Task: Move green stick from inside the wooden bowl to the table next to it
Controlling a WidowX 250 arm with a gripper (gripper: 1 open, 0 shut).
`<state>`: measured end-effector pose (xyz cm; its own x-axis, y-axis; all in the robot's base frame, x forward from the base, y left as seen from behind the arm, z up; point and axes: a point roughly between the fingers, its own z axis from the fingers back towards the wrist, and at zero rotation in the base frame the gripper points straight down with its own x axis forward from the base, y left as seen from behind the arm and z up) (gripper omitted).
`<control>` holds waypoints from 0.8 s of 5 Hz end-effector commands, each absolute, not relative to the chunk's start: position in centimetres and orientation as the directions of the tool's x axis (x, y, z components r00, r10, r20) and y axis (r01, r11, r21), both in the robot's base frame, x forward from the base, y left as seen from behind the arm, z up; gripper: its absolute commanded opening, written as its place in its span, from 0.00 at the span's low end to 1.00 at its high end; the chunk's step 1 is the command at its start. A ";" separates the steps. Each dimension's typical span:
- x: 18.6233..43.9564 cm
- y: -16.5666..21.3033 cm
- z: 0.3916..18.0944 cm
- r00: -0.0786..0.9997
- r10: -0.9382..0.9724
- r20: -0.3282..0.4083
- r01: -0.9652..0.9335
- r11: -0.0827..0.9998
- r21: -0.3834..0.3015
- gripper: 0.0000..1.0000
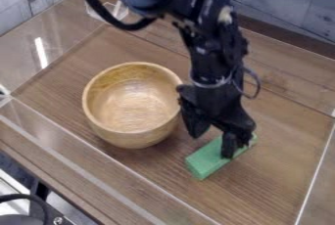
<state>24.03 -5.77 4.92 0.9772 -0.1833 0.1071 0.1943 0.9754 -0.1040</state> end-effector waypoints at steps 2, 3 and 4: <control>26.1 -3.8 11.2 0.973 -0.092 0.212 0.116 0.988 -0.104 1.00; 27.2 -1.7 12.8 0.972 -0.027 0.232 0.051 0.994 -0.096 1.00; 28.4 0.7 13.9 0.968 0.017 0.249 0.004 0.996 -0.086 1.00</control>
<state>27.57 0.66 12.57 0.9797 0.0325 0.1977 -0.0137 0.9953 -0.0956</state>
